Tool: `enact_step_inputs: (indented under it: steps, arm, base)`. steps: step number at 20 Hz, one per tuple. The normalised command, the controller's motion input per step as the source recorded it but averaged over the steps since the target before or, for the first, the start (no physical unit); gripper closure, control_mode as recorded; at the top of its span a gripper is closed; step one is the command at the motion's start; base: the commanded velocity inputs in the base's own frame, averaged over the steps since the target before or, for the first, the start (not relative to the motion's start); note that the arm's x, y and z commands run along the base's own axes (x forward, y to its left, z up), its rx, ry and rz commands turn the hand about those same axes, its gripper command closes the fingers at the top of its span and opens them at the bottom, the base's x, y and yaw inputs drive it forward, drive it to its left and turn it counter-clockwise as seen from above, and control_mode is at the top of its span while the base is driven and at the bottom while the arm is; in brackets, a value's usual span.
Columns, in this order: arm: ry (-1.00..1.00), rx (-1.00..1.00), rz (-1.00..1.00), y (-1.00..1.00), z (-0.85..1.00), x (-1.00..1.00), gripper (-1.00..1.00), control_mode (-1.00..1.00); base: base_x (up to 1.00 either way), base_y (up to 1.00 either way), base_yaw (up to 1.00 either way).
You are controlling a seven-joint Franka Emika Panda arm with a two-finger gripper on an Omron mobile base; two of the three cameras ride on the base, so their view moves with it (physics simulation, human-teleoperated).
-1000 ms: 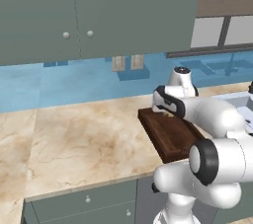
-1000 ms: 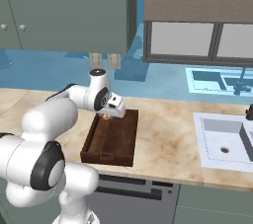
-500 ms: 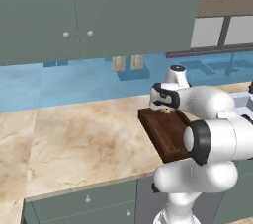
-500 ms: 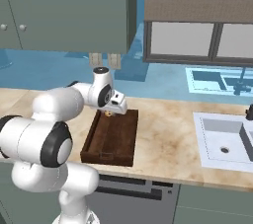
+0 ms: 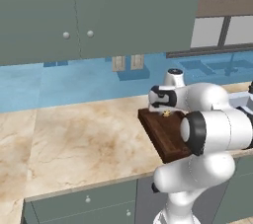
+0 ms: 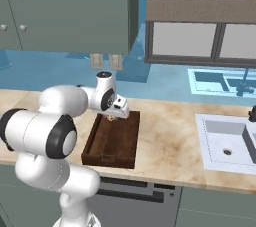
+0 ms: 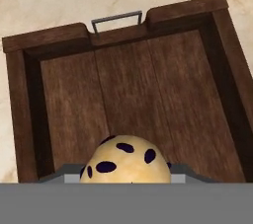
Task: Move the dessert items from the plate to the tray.
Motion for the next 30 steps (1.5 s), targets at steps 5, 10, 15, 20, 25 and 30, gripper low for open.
enact_step_inputs:
  steps: [5,10,15,20,25,30]
  arm:
    - [0.00,0.00,0.00,0.00,-0.24,0.07,1.00,-1.00]
    - [0.00,0.00,0.00,0.00,-0.24,0.05,1.00,-1.00]
    - [0.00,0.00,0.01,0.00,-0.24,0.14,1.00,-1.00]
    - [0.00,0.00,0.01,0.00,-0.21,0.15,1.00,-1.00]
    - [0.00,0.00,0.01,0.00,-0.19,0.13,1.00,-1.00]
    - [0.00,0.00,0.01,0.00,-0.16,0.06,-1.00,-1.00]
  base:
    - [0.00,0.00,0.00]
    - [0.00,0.00,0.00]
    - [0.00,0.00,0.00]
    - [0.00,0.00,0.00]
    - [0.00,0.00,0.00]
    - [0.00,0.00,0.00]
